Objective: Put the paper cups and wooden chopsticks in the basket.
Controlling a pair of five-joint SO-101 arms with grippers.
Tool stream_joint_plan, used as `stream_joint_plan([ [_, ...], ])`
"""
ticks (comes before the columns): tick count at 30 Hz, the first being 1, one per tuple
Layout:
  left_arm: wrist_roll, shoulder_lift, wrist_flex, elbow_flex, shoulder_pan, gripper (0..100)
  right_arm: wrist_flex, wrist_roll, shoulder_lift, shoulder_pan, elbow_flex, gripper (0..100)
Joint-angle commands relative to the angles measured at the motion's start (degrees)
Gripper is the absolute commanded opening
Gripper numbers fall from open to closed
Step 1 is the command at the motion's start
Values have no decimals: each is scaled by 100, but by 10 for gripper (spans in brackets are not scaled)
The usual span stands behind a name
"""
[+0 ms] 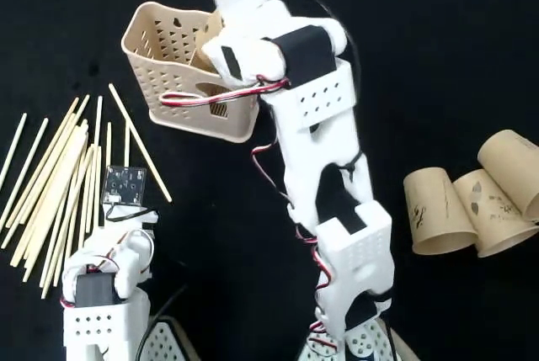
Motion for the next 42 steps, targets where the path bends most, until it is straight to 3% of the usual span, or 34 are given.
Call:
stream_joint_plan([
  [1,44,-53,35,75,40,30,158,492,-215,-185,-259,22],
  [5,44,-53,35,75,40,30,9,510,-207,-369,-259,43],
  [13,44,-53,35,75,40,30,18,466,-154,-448,-136,208],
  [22,44,-53,35,75,40,30,229,457,-338,-404,-681,208],
  [27,44,-53,35,75,40,30,220,563,-1174,343,312,134],
  [36,44,-53,35,75,40,30,211,2848,-4356,1319,5059,114],
  [42,44,-53,35,75,40,30,149,4589,-6220,2602,7521,116],
])
